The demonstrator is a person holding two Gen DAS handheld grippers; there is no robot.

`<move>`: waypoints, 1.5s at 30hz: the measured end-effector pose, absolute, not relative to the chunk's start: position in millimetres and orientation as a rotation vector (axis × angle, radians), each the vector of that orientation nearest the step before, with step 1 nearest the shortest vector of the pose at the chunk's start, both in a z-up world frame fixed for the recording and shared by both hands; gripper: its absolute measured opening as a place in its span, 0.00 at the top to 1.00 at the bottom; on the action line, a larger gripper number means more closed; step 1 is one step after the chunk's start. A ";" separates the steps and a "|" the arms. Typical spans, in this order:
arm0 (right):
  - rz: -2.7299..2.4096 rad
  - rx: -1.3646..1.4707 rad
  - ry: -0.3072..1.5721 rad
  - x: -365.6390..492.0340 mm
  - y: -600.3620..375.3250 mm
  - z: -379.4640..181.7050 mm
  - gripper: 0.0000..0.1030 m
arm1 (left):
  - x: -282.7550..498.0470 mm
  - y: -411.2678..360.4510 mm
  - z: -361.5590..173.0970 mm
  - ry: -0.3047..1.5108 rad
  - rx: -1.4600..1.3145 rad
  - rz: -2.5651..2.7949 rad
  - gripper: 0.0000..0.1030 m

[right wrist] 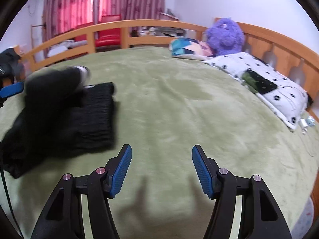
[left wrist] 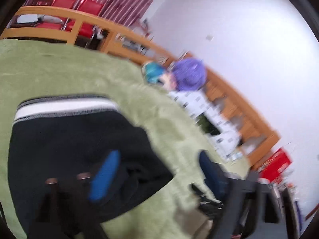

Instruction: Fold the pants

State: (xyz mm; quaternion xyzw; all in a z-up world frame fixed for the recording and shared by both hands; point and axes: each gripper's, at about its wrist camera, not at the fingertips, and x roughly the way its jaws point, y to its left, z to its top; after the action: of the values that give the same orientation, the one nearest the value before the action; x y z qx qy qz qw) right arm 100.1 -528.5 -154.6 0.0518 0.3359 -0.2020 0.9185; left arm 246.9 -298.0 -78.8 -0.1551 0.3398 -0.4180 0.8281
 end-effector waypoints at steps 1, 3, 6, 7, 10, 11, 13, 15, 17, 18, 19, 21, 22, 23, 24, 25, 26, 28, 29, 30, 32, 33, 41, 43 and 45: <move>-0.395 0.112 0.684 102.0 -523.5 -151.5 0.40 | 242.9 -291.2 -71.6 0.701 -0.320 -0.879 0.15; -0.370 0.129 0.666 103.7 -517.1 -145.1 0.40 | 236.5 -281.8 -62.9 0.677 -0.268 -0.825 0.15; -0.297 0.202 0.646 108.1 -511.4 -135.1 0.39 | 234.4 -266.7 -62.3 0.685 -0.156 -0.694 0.15; -0.278 0.214 0.645 109.5 -509.3 -133.7 0.38 | 234.7 -259.5 -67.3 0.699 -0.110 -0.625 0.15; -0.212 0.262 0.647 123.4 -498.3 -126.1 0.35 | 238.0 -233.6 -85.6 0.726 -0.062 -0.516 0.15; -0.195 0.281 0.646 128.9 -495.7 -124.5 0.33 | 239.9 -223.9 -93.3 0.749 -0.053 -0.480 0.15; -0.172 0.293 0.655 142.1 -489.9 -121.4 0.32 | 244.2 -203.7 -111.1 0.802 -0.045 -0.420 0.15; -0.139 0.283 0.672 168.0 -484.6 -117.9 0.32 | 248.2 -183.6 -128.2 0.842 -0.061 -0.386 0.15; -0.127 0.286 0.692 190.8 -483.7 -119.9 0.32 | 252.4 -166.9 -145.7 0.892 -0.081 -0.363 0.15; -0.121 0.288 0.719 205.9 -483.9 -124.5 0.33 | 252.8 -161.0 -152.3 0.904 -0.088 -0.360 0.16; -0.107 0.288 0.734 213.0 -483.7 -127.7 0.34 | 251.9 -153.0 -157.7 0.911 -0.102 -0.360 0.16; -0.055 0.283 0.823 236.3 -481.0 -145.0 0.45 | 250.0 -139.4 -167.3 0.925 -0.141 -0.371 0.16; -0.030 0.280 0.855 242.5 -478.8 -152.2 0.65 | 250.9 -133.5 -173.0 0.938 -0.164 -0.381 0.16; 0.019 0.302 0.885 248.4 -476.8 -162.3 0.76 | 253.5 -131.1 -177.0 0.948 -0.182 -0.387 0.16; 0.027 0.314 0.899 250.3 -475.9 -167.0 0.78 | 255.7 -128.2 -182.0 0.959 -0.208 -0.392 0.16; 0.030 0.304 0.884 249.3 -474.4 -167.4 0.83 | 257.4 -126.7 -184.3 0.966 -0.227 -0.397 0.17; 0.052 0.297 0.850 244.0 -475.7 -161.6 0.84 | 258.1 -125.1 -185.4 0.969 -0.248 -0.408 0.17; 0.079 0.337 0.754 228.5 -486.0 -142.3 0.84 | 257.0 -125.4 -182.8 0.953 -0.296 -0.459 0.17; 0.093 0.372 0.696 218.8 -493.8 -129.0 0.84 | 255.8 -125.8 -181.8 0.946 -0.308 -0.477 0.16; 0.063 0.346 0.680 214.8 -496.8 -121.7 0.84 | 255.1 -127.7 -181.5 0.944 -0.318 -0.491 0.16; -0.025 0.273 0.712 217.9 -496.1 -130.0 0.84 | 253.7 -133.6 -185.5 0.956 -0.335 -0.511 0.16; -0.043 0.254 0.761 222.6 -494.8 -143.2 0.83 | 253.9 -138.4 -189.8 0.971 -0.342 -0.521 0.16; -0.131 0.220 0.794 198.4 -495.0 -175.0 0.38 | 254.2 -167.2 -229.3 1.126 -0.230 -0.462 0.16; -0.120 0.165 0.828 197.4 -492.4 -180.6 0.38 | 254.0 -163.3 -215.0 1.088 -0.213 -0.460 0.17; -0.089 0.156 0.832 193.5 -498.5 -175.5 0.37 | 252.4 -159.5 -196.1 1.017 -0.202 -0.465 0.19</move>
State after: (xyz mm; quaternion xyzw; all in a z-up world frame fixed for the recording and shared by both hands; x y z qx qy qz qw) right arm 193.5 -498.5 -175.5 0.0757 0.4037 -0.0431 0.9107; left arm 252.4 -159.5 -196.1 -0.0956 0.4818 -0.2201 0.8428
